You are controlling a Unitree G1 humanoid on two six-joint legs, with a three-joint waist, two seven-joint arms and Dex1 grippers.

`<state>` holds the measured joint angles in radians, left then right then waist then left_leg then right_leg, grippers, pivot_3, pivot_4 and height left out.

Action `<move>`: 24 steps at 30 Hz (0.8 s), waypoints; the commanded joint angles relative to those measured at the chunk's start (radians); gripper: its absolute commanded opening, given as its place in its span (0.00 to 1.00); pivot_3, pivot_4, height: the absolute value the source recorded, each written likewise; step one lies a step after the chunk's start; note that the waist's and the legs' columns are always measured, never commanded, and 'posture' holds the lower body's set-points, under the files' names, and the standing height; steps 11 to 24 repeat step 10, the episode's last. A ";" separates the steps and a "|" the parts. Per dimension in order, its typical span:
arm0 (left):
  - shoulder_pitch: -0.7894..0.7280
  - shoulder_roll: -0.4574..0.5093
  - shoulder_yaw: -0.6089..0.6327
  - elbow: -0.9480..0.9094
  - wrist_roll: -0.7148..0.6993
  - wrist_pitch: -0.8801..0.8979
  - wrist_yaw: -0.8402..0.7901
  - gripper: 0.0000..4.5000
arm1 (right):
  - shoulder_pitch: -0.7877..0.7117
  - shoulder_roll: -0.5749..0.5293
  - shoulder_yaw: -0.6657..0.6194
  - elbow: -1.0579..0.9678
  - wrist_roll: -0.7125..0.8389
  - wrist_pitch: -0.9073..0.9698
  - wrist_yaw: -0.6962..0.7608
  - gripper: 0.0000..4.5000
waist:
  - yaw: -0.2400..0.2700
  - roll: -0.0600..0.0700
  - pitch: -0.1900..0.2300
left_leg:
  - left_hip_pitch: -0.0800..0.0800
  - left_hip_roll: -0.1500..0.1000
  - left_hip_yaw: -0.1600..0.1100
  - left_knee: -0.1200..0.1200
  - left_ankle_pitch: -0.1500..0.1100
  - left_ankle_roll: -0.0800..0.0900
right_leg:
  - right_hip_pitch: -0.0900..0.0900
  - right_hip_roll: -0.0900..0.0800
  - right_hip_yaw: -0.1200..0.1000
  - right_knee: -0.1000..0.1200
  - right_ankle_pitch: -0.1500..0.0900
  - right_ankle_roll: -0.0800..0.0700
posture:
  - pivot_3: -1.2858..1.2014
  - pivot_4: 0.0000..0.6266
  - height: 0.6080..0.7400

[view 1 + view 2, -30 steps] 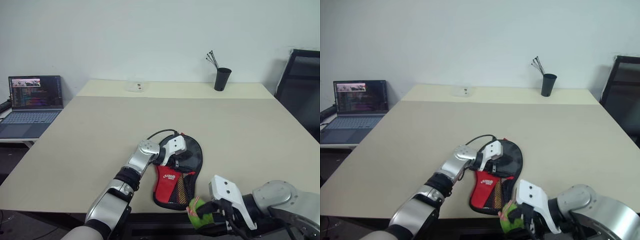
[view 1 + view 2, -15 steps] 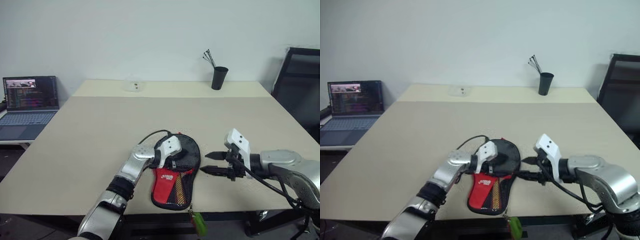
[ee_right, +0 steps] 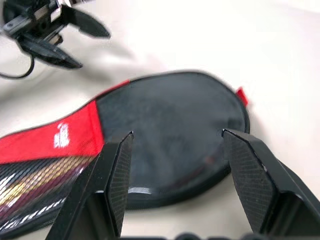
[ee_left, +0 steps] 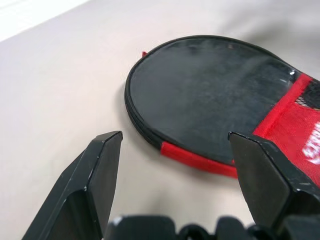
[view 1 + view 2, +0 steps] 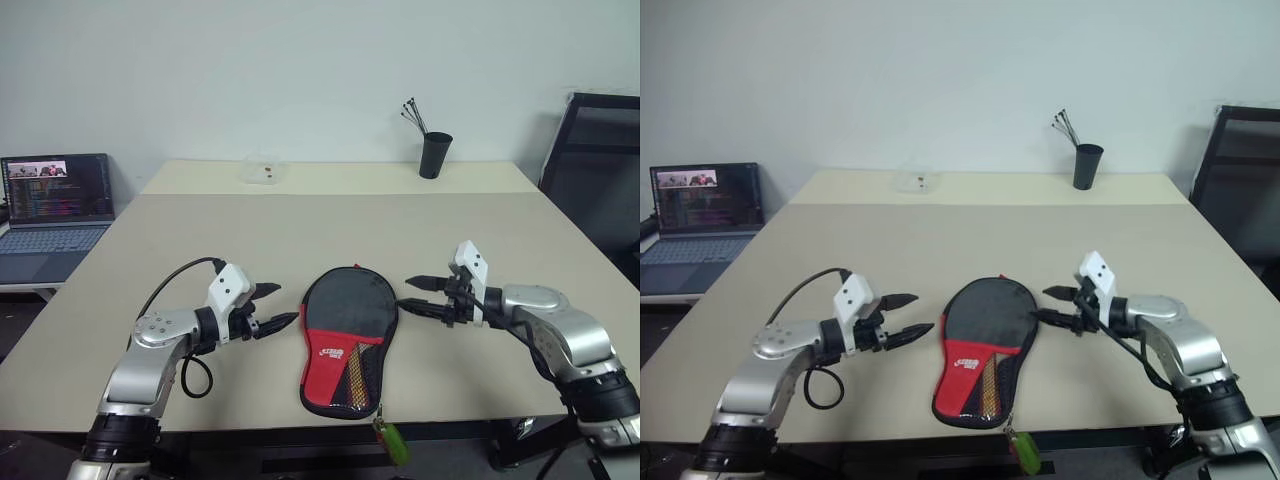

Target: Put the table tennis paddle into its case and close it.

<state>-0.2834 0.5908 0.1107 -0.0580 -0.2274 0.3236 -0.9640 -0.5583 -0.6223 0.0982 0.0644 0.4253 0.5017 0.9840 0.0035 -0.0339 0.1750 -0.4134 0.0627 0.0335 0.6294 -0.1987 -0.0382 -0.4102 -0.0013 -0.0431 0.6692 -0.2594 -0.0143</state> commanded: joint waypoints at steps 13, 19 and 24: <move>-0.006 -0.038 -0.043 -0.071 -0.016 -0.007 0.111 0.82 | -0.048 -0.043 -0.026 0.042 -0.070 -0.052 0.034 0.68 | -0.003 0.000 0.000 | 0.000 0.000 0.001 0.000 0.000 0.000 | -0.001 0.000 0.001 0.001 0.000 0.000 | 0.52 0.24 1.00; -0.006 -0.038 -0.043 -0.071 -0.016 -0.007 0.111 0.82 | -0.048 -0.043 -0.026 0.042 -0.070 -0.052 0.034 0.68 | -0.003 0.000 0.000 | 0.000 0.000 0.001 0.000 0.000 0.000 | -0.001 0.000 0.001 0.001 0.000 0.000 | 0.52 0.24 1.00; -0.006 -0.038 -0.043 -0.071 -0.016 -0.007 0.111 0.82 | -0.048 -0.043 -0.026 0.042 -0.070 -0.052 0.034 0.68 | -0.003 0.000 0.000 | 0.000 0.000 0.001 0.000 0.000 0.000 | -0.001 0.000 0.001 0.001 0.000 0.000 | 0.52 0.24 1.00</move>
